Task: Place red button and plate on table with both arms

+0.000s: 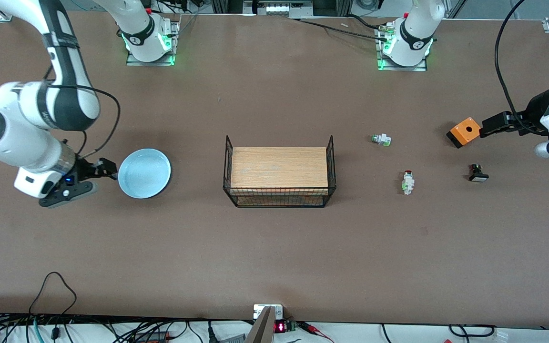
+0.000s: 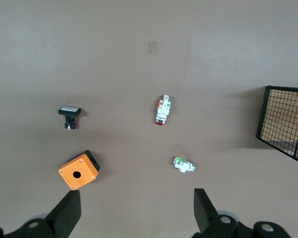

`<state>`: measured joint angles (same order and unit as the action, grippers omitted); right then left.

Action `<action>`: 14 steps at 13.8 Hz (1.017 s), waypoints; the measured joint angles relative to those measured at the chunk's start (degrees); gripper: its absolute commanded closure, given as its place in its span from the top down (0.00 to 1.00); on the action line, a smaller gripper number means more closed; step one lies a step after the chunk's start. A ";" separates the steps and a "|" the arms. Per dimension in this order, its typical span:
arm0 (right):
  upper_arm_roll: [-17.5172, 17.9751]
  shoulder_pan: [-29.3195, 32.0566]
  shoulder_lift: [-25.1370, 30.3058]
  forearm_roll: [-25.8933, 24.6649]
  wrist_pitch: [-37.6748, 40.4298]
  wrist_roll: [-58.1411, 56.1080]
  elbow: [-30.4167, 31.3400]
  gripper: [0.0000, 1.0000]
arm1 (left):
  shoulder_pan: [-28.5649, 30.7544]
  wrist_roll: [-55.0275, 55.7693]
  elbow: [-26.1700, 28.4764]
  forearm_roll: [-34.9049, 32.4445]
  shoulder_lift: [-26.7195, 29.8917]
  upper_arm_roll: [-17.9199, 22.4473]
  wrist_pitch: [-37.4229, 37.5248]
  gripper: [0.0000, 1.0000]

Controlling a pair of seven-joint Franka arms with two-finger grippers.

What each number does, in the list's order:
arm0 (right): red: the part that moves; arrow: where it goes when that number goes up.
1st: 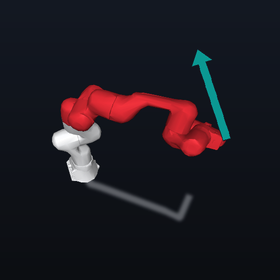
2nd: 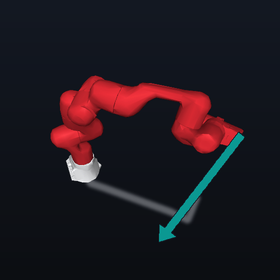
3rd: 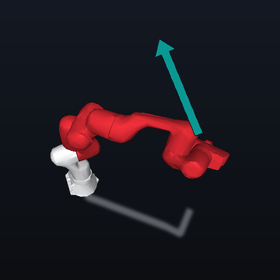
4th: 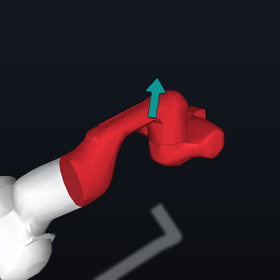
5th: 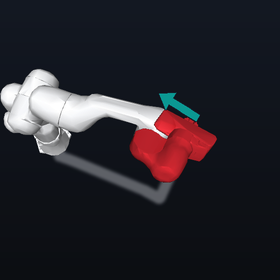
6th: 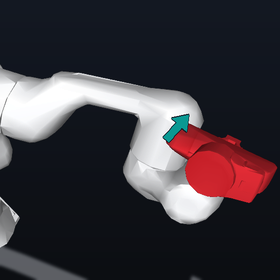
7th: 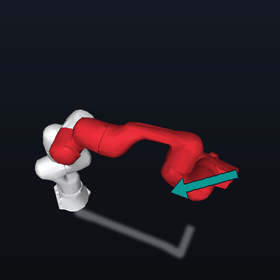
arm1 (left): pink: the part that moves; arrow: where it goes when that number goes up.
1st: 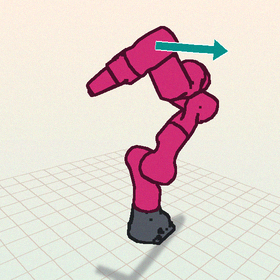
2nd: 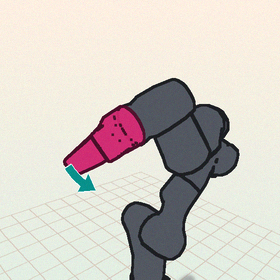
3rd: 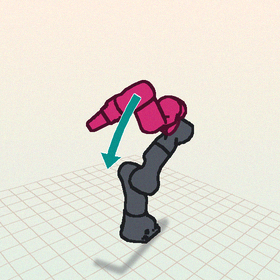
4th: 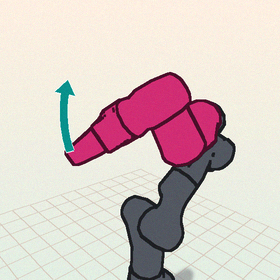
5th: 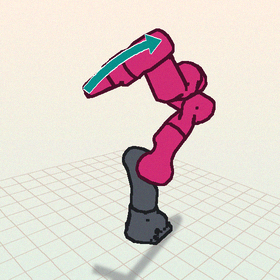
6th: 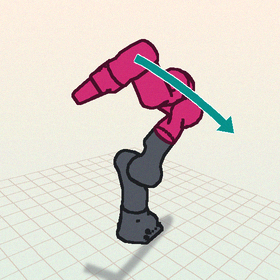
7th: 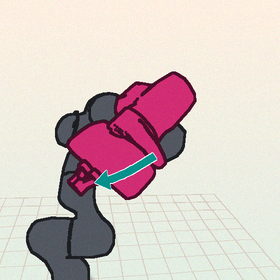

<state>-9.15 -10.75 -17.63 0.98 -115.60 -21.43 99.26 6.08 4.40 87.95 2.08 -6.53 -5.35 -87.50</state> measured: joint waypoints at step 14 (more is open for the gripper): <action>-0.53 -1.02 5.46 -6.96 21.22 1.49 -13.87 1.00 | -0.71 0.00 0.00 0.00 -0.34 -0.10 0.00 1.00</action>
<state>-9.68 -11.76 -12.18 -5.98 -94.38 -19.93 85.39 5.37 4.40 87.95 2.08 -6.88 -5.45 -87.50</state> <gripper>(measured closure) 0.000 0.000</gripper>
